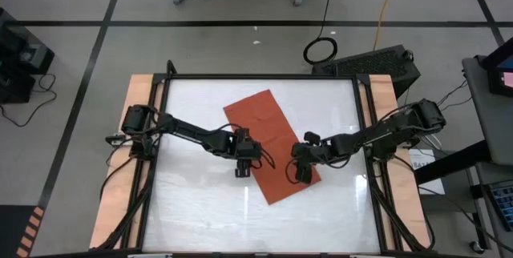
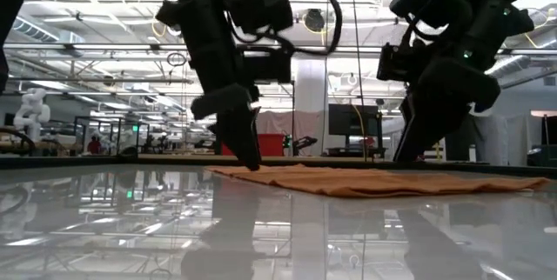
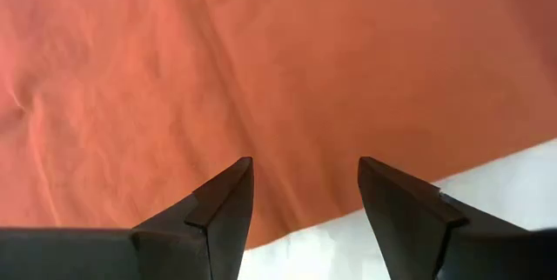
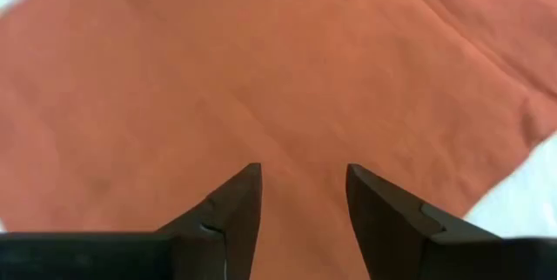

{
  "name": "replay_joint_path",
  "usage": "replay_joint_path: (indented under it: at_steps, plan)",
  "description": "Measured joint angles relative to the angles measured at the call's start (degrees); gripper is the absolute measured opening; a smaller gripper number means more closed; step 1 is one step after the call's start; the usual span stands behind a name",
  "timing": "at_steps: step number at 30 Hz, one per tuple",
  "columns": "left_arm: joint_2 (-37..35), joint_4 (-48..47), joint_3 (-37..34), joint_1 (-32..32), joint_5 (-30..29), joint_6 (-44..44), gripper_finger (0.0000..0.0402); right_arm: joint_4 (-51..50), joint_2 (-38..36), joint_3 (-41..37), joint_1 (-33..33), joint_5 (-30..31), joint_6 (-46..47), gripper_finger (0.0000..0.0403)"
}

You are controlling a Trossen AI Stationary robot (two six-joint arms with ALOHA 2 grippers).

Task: Roll towel into tight, uniform cylinder
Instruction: Roll the kitchen towel

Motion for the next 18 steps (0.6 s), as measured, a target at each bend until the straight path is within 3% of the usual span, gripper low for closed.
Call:
replay_joint_path:
  at_steps: [10,18]
  plan:
    - [4.01,2.19,0.36,2.68,-1.36,8.07,0.0214,3.12,4.78,-0.79,2.94,-1.12,7.07,0.016]
    - [3.87,1.88,0.26,2.99,-4.02,19.63,0.0214,15.15,8.35,-0.83,9.0,-2.97,14.74,0.016]
